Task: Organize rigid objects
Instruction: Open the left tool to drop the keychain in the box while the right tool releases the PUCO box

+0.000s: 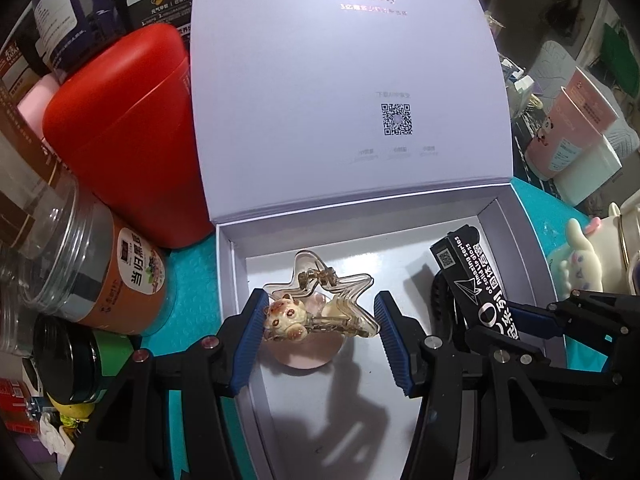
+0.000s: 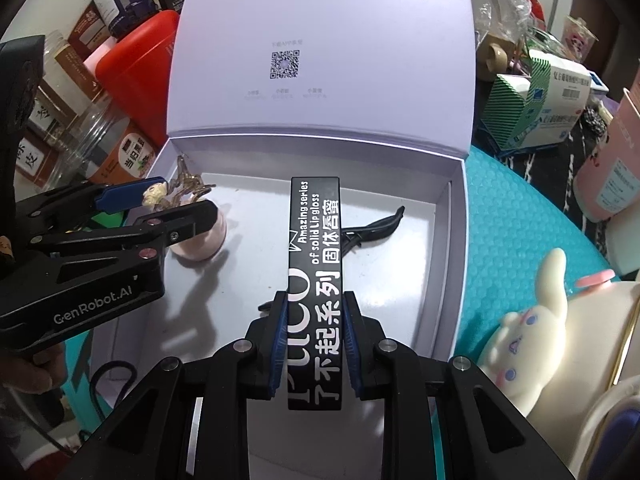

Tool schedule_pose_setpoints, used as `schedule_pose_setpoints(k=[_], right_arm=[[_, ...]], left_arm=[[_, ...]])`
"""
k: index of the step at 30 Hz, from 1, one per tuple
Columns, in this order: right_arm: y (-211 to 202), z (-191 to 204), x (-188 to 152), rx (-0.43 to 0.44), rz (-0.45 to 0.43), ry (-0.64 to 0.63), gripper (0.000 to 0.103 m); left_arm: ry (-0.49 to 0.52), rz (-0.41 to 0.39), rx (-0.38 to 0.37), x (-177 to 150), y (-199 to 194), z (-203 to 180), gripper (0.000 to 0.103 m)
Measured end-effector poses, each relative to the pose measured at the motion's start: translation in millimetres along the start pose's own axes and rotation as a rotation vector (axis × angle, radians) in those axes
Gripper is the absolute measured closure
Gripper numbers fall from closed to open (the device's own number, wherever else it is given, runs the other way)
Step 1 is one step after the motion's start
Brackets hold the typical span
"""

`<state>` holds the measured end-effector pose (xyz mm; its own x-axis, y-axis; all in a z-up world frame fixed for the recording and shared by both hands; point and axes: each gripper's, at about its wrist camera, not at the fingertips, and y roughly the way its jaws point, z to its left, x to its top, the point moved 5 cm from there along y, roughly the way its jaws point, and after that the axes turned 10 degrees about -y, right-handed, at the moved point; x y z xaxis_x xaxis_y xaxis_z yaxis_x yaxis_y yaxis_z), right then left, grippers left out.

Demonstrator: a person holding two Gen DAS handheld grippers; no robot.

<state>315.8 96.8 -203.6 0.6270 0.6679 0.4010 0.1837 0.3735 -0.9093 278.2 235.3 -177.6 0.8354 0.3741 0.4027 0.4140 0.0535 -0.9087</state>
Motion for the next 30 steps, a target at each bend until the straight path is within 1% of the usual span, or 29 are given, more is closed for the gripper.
schedule_pose_setpoints(k=[2,9,13,14,16,19,22,25,30], right_arm=[[0,0,-4,-0.006,0.005,-0.001,0.078],[8,9,-2,-0.014,0.025,0.003,0.076],[7,12,-1,-0.034,0.024,0.001,0.066],[6,12,0,-0.039,0.024,0.002,0.065],[4,15,0,-0.041,0.025,0.001,0.065],[0,19,1,-0.043,0.029,-0.002,0.065],[-6,23,1,-0.046,0.026,0.001,0.065],[-12,27,0,-0.046,0.023,0.000,0.065],[-26,32,-4,-0.052,0.014,-0.001,0.065]], left_arm=[[-0.004,0.005,0.004,-2,0,4,0.049],[-0.019,0.028,0.017,-7,4,3,0.049],[-0.044,0.058,0.013,-8,9,3,0.049],[-0.049,0.060,0.010,-6,10,2,0.048],[-0.055,0.060,0.005,-7,8,2,0.048],[-0.047,0.061,0.016,-10,4,2,0.048],[-0.061,0.067,0.006,-9,0,1,0.048],[-0.056,0.048,0.021,-11,-9,2,0.048],[-0.069,0.041,0.034,-15,-19,3,0.048]])
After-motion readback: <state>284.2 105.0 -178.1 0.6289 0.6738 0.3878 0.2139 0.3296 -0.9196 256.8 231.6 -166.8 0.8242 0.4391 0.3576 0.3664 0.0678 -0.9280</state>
